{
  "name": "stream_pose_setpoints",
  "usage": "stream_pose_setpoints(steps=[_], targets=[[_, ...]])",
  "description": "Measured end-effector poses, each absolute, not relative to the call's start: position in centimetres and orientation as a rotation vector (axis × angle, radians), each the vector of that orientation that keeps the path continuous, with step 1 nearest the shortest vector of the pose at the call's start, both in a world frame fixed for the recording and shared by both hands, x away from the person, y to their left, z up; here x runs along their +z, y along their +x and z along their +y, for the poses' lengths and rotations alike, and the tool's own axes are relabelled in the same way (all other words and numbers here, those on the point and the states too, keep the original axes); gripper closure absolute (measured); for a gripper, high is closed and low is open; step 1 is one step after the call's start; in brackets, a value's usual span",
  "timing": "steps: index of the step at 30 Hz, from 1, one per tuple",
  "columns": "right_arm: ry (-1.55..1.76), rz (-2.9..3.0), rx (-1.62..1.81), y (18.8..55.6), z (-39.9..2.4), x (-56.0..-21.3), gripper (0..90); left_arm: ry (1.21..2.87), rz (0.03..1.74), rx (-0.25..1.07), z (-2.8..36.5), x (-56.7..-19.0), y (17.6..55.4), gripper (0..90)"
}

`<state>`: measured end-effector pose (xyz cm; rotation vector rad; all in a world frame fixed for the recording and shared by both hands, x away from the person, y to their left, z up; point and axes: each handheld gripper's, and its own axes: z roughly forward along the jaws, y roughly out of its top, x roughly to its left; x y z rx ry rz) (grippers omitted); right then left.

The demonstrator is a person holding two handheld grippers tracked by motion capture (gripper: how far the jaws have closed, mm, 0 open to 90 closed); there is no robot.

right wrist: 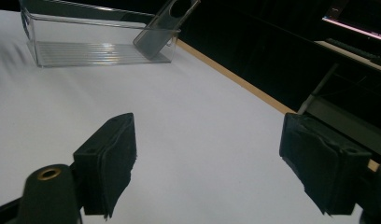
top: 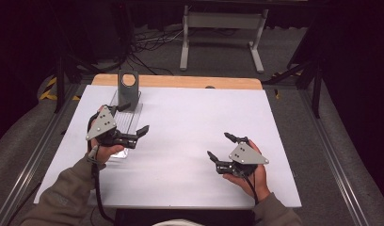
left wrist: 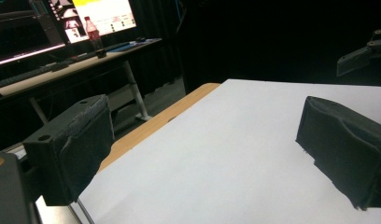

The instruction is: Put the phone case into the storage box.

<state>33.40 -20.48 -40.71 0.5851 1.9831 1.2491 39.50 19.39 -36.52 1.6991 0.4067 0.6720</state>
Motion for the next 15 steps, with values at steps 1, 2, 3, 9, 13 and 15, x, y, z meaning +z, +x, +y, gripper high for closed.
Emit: stream_pose_setpoints(steps=[1,2,3,9,13,15], targets=[[0.586,1.980,1.249,33.4,-20.5,-40.7,19.9,1.700,0.400,0.673,19.3,-36.5,39.4,4.7],[0.587,1.981,1.251,33.4,-20.6,-40.7,20.0,1.700,0.400,0.673,19.3,-36.5,39.4,4.8],[0.590,1.979,1.252,33.4,-20.6,-40.7,19.9,1.706,0.393,0.670,19.2,-36.6,39.3,4.8],[0.585,1.975,1.244,33.2,-20.8,-40.5,19.9,1.725,0.377,0.679,18.9,-37.0,38.6,4.8],[0.586,1.973,1.243,33.1,-20.9,-40.4,19.9,1.727,0.374,0.687,18.9,-37.2,38.5,4.8],[0.585,1.970,1.245,33.0,-20.9,-40.4,19.9,1.727,0.378,0.668,19.0,-37.3,38.3,4.8]])
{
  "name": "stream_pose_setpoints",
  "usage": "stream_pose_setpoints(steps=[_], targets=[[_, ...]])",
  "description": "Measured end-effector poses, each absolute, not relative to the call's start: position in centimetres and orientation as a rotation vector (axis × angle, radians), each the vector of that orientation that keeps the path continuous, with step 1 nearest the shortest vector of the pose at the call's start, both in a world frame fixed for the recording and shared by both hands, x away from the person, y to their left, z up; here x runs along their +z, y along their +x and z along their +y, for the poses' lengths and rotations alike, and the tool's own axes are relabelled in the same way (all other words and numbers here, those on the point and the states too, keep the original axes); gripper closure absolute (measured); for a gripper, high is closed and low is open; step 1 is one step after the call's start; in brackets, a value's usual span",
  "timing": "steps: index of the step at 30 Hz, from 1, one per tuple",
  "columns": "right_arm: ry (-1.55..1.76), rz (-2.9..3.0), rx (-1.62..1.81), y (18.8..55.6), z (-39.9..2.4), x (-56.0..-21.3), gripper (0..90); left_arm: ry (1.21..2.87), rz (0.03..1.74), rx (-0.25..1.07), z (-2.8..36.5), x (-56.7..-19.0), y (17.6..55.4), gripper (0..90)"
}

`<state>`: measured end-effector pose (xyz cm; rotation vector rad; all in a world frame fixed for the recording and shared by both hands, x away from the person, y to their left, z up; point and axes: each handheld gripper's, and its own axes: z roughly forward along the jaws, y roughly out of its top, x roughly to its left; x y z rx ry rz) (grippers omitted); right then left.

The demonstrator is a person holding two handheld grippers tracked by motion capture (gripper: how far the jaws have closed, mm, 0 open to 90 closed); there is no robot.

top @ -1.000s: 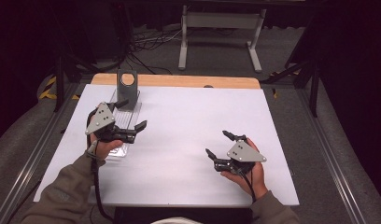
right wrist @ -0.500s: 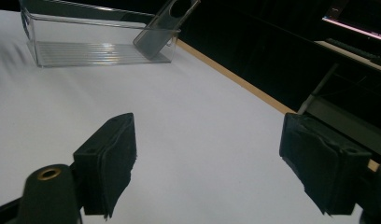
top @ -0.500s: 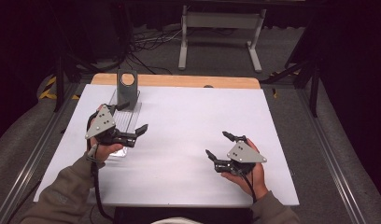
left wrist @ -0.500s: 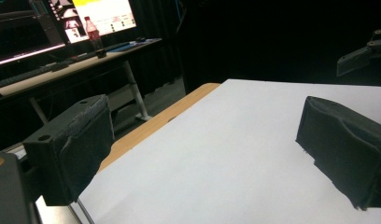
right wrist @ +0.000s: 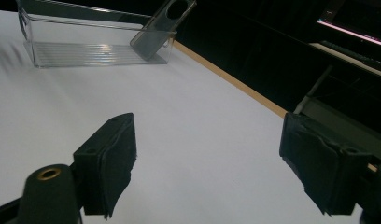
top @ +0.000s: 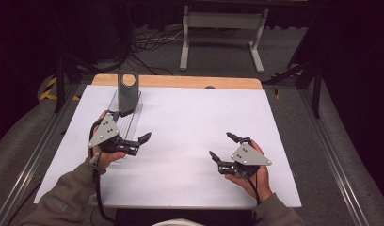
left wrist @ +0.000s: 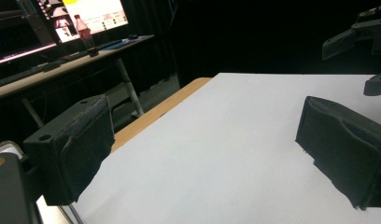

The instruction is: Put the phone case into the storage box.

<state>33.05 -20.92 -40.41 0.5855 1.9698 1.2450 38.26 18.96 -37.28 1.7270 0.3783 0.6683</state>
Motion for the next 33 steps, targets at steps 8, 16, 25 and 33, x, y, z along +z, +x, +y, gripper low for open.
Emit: stream_pose_setpoints(steps=[8,16,25,33], targets=[[0.586,1.968,1.241,32.8,-21.0,-40.5,19.9,1.745,0.362,0.679,18.9,-37.6,37.6,4.9],[0.590,1.970,1.230,32.5,-21.0,-40.5,19.9,1.753,0.362,0.674,19.0,-38.0,37.3,4.8],[0.585,1.972,1.226,32.2,-20.8,-40.6,19.9,1.762,0.362,0.672,19.3,-38.3,36.6,4.9],[0.585,1.981,1.223,31.8,-20.6,-40.8,19.4,1.769,0.359,0.667,19.5,-38.8,35.8,4.9]])
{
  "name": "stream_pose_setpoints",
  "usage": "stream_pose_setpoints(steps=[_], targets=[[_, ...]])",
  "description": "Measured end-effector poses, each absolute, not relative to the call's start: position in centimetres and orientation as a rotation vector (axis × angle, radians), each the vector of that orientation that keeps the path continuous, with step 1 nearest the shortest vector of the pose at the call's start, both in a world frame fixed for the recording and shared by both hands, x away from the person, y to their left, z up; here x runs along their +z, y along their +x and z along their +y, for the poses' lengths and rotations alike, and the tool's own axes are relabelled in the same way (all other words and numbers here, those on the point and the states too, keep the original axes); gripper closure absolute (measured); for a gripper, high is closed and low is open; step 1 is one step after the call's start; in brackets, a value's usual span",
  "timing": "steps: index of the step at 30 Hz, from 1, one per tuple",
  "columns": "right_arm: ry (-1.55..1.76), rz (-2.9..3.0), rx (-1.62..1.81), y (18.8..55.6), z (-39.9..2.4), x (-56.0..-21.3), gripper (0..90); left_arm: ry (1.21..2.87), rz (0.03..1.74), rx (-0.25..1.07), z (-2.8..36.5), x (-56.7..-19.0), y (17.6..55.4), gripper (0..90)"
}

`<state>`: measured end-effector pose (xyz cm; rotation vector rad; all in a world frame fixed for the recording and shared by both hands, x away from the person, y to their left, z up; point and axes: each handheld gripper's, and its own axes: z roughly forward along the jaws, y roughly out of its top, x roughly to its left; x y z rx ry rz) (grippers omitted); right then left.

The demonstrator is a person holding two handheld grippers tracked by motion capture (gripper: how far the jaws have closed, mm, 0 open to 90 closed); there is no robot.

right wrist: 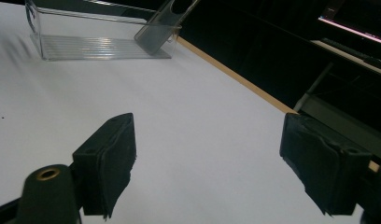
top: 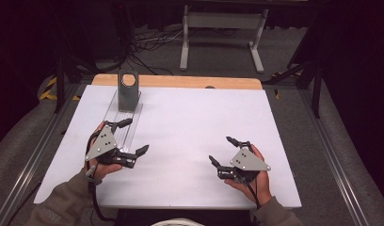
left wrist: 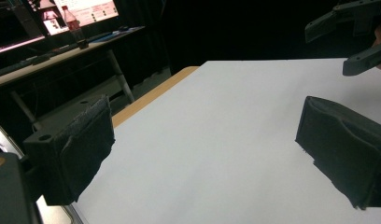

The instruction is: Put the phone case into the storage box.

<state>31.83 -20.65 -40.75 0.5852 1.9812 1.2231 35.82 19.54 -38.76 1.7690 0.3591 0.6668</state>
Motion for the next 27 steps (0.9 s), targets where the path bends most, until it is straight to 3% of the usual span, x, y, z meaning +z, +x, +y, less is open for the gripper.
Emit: stream_pose_setpoints(steps=[27], targets=[[0.607,1.985,1.189,31.2,-20.8,-41.6,18.0,1.824,0.446,0.614,21.1,-42.0,34.8,5.2]])
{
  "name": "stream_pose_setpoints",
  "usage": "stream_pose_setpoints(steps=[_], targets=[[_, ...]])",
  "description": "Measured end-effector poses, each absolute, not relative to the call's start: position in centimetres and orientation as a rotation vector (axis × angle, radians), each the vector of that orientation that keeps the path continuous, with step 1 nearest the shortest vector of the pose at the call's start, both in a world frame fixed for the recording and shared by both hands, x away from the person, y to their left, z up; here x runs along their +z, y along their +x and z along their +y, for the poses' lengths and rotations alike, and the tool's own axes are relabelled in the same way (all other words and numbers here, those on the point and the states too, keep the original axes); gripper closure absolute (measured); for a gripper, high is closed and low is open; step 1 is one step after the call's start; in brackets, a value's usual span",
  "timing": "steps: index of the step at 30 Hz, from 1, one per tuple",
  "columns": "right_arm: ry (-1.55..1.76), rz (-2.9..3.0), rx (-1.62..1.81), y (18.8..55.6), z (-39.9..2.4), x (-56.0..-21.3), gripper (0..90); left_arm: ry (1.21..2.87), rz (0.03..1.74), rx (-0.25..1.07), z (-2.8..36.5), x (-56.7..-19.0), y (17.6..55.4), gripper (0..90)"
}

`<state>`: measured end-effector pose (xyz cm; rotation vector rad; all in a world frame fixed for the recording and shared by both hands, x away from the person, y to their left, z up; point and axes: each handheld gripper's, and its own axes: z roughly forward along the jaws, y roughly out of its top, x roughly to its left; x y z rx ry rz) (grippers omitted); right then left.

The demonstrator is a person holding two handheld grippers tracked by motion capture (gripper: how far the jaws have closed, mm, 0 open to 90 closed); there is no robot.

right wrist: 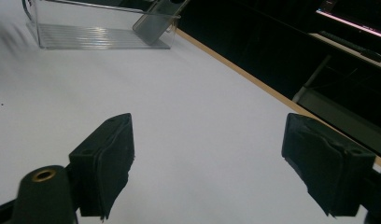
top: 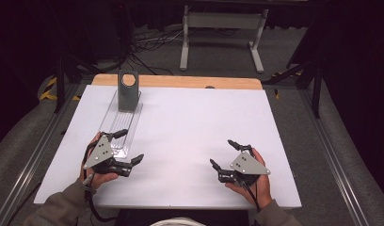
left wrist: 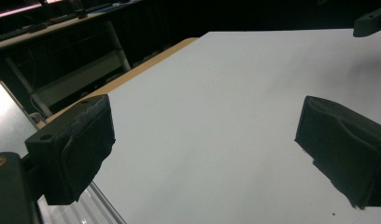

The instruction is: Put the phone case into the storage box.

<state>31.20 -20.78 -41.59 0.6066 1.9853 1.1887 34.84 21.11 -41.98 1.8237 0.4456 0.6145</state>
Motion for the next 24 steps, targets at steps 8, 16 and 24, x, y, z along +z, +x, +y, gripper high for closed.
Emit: stream_pose_setpoints(steps=[8,16,24], targets=[[0.614,2.003,1.183,30.9,-20.7,-41.9,17.3,1.841,0.453,0.613,21.6,-42.7,34.4,5.4],[0.625,2.005,1.190,30.9,-20.9,-42.1,14.6,1.858,0.494,0.593,22.0,-43.3,33.8,5.4],[0.632,2.017,1.199,31.1,-20.8,-42.4,14.3,1.850,0.517,0.572,22.6,-43.5,33.6,5.4]])
